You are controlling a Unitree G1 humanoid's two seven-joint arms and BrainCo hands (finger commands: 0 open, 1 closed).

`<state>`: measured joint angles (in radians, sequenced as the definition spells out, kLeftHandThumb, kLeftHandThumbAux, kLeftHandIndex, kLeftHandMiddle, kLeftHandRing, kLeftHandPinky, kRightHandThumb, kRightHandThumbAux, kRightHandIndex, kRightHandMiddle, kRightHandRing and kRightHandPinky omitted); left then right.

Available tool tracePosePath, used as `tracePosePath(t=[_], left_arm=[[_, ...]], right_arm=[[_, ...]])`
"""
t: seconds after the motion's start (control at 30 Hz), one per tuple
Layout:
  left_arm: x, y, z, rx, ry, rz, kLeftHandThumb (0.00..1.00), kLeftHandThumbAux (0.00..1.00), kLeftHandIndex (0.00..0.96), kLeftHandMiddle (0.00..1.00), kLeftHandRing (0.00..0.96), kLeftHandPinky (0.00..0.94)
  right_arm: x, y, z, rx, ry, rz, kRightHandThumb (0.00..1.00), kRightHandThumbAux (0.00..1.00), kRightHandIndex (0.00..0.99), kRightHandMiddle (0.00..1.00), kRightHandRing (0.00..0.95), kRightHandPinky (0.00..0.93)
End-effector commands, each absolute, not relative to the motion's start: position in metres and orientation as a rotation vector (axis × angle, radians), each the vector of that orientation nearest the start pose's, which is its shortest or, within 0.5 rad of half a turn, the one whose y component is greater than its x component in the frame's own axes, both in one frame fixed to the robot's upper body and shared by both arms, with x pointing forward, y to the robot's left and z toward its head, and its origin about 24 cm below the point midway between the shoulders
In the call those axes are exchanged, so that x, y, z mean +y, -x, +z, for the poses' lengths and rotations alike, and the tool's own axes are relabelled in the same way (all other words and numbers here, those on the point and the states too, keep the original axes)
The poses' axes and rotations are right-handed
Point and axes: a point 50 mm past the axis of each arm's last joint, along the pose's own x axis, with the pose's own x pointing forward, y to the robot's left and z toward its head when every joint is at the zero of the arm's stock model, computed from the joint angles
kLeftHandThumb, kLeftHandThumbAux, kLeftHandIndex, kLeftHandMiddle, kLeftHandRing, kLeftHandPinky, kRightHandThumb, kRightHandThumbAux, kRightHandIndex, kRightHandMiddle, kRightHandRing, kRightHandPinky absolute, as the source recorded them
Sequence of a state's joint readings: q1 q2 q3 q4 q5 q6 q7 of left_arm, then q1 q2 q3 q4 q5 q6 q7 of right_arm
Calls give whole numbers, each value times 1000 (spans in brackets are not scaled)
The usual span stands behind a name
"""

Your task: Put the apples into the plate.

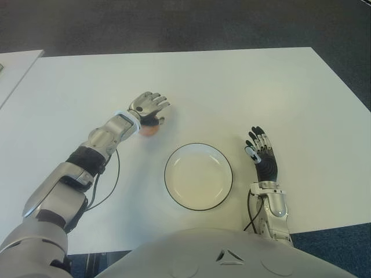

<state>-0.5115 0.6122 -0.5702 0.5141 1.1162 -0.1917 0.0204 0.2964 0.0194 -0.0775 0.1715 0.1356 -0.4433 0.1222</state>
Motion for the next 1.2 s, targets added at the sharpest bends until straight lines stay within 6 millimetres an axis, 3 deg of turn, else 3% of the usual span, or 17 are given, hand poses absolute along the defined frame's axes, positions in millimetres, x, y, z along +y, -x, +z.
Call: tracePosePath(t=[0.03,0.67,1.2], left_arm=[[179,-314,29,-126,-1868,-619,287,300,0,0,0,0],[174,-310,19,-1,-1707,-667,291,316,0,0,0,0],[174,-309,20,81,-1602,-579,276,275,0,0,0,0]], right_arm=[[-182,-157,-45,178,-118,-128,129,596,45,56,16,21],[-185,-160,-46,185,-107,-131,119,597,46,58,15,11],[-187,-162,-48,186,-108,-133,125,605,41,53,9,7]])
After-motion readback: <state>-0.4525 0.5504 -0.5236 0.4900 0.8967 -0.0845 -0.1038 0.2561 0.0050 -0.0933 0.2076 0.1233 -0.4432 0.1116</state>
